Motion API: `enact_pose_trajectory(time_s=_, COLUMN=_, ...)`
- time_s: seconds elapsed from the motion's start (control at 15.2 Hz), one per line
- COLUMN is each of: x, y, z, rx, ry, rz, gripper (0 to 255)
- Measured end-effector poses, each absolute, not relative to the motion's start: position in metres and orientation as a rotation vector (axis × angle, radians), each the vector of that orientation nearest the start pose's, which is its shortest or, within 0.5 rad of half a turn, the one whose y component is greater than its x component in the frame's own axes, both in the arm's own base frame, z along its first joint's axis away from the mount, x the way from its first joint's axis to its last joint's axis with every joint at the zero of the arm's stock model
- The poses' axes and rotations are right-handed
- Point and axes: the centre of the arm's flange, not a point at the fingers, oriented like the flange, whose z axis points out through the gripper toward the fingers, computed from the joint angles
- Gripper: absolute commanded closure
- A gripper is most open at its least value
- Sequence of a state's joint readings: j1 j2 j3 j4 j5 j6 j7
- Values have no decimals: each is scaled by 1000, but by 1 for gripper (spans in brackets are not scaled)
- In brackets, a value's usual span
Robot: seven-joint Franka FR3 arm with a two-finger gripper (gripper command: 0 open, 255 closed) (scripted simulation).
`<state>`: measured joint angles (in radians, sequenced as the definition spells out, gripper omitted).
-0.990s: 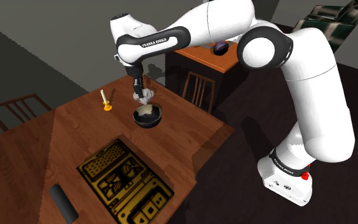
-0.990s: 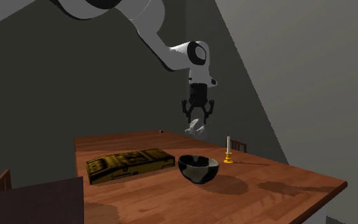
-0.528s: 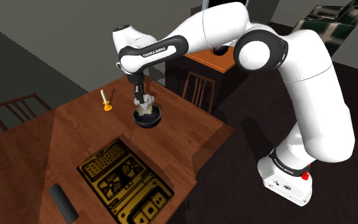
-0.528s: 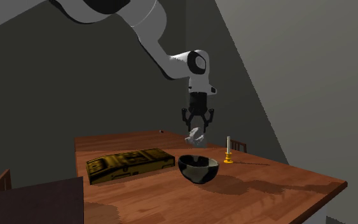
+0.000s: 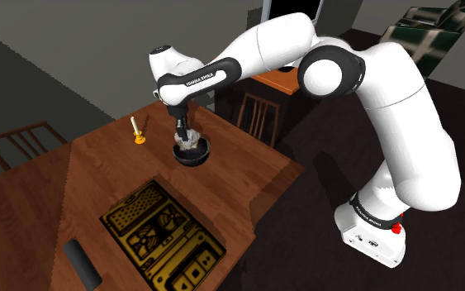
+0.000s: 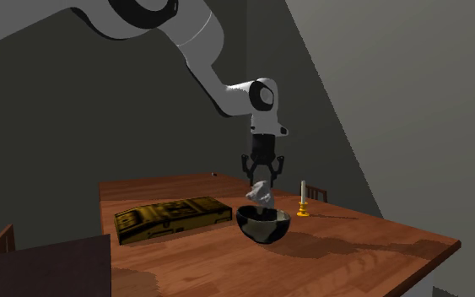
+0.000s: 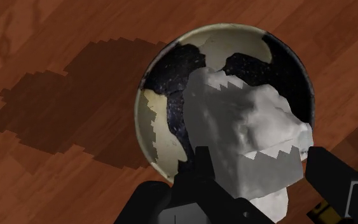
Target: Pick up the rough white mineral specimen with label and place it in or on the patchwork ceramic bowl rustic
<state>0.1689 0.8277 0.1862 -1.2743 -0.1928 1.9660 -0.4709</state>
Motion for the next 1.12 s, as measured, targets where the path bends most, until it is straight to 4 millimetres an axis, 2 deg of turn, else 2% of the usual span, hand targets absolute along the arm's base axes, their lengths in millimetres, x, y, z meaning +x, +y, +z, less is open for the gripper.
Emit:
enact_pose_trajectory(time_s=0.33, x=703, y=213, z=250, rx=-2873, ry=-1319, rz=195, gripper=255)
enact_pose_trajectory(time_s=0.4, x=703, y=213, z=250, rx=-2873, ry=-1319, rz=195, gripper=0)
enact_pose_trajectory(time_s=0.79, x=704, y=213, z=250, rx=-2873, ry=-1319, rz=194, gripper=0)
enact_pose_trajectory(time_s=1.12, x=708, y=217, z=293, rx=-2874, ry=-1319, rz=191, gripper=0)
